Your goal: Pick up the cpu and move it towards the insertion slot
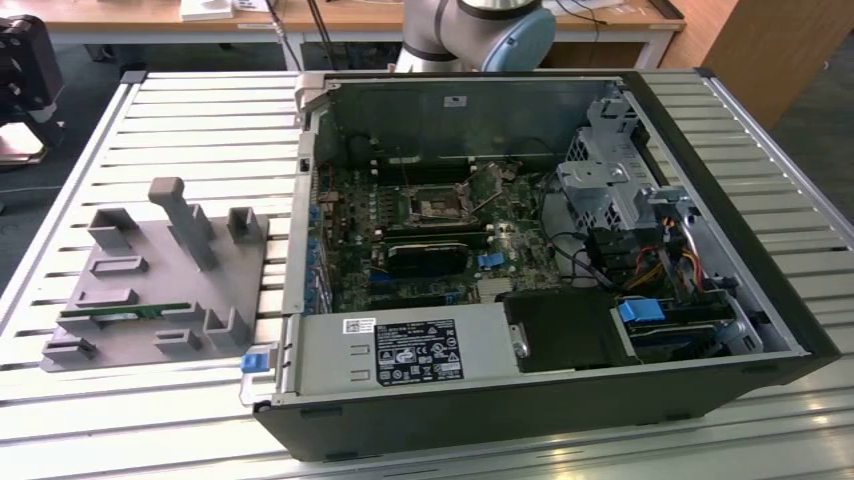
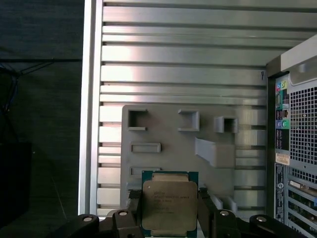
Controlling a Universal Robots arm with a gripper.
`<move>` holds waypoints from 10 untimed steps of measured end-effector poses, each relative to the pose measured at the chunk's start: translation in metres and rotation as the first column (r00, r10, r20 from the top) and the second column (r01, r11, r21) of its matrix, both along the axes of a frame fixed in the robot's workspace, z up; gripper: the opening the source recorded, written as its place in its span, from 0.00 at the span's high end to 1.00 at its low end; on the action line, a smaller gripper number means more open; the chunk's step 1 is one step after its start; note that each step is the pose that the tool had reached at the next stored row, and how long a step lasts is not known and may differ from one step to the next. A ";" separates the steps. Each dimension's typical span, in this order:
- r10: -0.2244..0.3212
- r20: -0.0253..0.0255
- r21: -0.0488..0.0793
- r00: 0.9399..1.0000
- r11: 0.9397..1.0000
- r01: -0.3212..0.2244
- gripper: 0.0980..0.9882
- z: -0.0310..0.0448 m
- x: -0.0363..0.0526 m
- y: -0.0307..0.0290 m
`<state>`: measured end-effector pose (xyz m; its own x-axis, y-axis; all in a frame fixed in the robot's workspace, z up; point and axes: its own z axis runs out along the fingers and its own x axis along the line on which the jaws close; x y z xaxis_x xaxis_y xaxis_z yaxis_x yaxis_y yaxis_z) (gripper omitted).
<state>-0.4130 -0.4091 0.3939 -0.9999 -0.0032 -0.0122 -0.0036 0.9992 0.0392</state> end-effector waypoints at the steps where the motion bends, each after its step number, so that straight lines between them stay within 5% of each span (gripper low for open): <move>1: 0.000 0.000 0.000 1.000 1.000 0.000 0.51 0.0000 0.0006 0.0000; 10: 0.000 0.000 0.000 1.000 1.000 0.000 0.51 0.0000 0.0064 0.0000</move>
